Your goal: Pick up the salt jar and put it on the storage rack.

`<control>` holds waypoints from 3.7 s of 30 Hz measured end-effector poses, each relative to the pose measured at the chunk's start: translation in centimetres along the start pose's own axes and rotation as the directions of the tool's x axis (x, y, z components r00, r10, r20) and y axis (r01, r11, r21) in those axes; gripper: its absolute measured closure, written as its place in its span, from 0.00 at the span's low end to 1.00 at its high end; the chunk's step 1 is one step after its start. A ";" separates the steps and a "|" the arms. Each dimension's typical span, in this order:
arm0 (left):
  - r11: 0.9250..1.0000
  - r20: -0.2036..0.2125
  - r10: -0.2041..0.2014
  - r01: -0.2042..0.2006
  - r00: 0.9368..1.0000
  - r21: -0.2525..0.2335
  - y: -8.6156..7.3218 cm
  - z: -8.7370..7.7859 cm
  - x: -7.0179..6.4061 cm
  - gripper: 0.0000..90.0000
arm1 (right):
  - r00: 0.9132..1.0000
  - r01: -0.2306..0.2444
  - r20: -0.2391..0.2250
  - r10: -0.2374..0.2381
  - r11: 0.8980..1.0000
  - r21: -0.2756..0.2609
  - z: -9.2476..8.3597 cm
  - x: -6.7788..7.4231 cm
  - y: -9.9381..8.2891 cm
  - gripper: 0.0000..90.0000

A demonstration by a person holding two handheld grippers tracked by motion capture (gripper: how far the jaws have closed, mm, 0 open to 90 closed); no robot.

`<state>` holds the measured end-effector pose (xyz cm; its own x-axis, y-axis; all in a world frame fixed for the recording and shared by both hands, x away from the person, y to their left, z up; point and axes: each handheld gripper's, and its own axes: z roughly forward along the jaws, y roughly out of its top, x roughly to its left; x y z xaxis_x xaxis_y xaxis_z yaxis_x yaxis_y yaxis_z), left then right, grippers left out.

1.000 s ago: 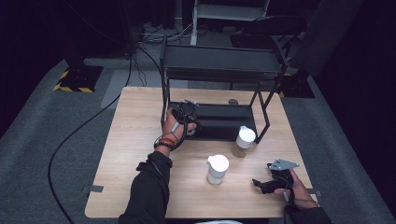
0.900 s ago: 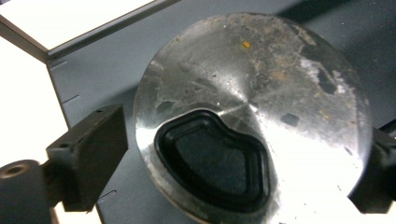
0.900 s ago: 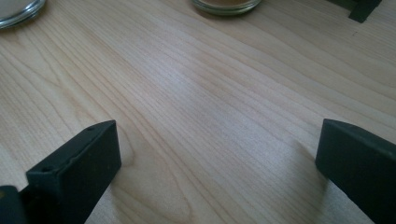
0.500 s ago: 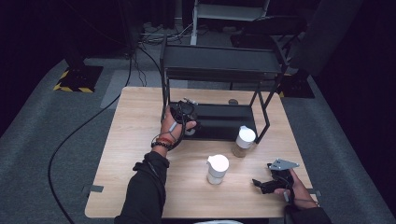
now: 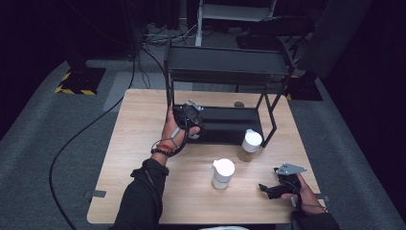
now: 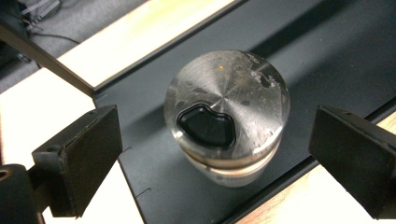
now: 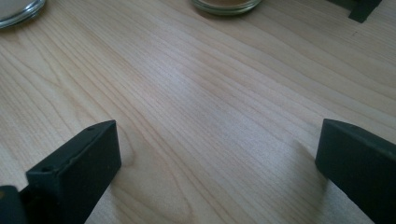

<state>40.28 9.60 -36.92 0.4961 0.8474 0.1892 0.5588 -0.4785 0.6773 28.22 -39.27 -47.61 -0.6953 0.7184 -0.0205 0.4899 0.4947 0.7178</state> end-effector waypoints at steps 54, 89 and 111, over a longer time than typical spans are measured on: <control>0.973 -0.064 0.207 -0.212 0.976 -0.088 -11.7 -6.8 -3.8 0.03 | 1.000 -0.001 0.000 0.001 1.000 0.000 0.0 0.0 0.0 0.00; 0.990 -0.020 0.142 -0.142 0.990 -0.002 -19.3 -6.4 -1.9 0.03 | 1.000 -0.001 0.000 0.001 1.000 0.000 0.0 0.0 0.0 0.00; 1.000 0.063 0.022 -0.022 0.998 0.006 -22.6 -7.1 1.4 0.03 | 1.000 -0.002 0.002 0.002 1.000 0.000 0.0 0.0 0.0 0.00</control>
<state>23.59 23.23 -46.88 0.5489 0.8206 0.1591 0.5517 -0.4987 0.6685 28.18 -39.24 -47.61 -0.6932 0.7204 -0.0202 0.4915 0.4930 0.7179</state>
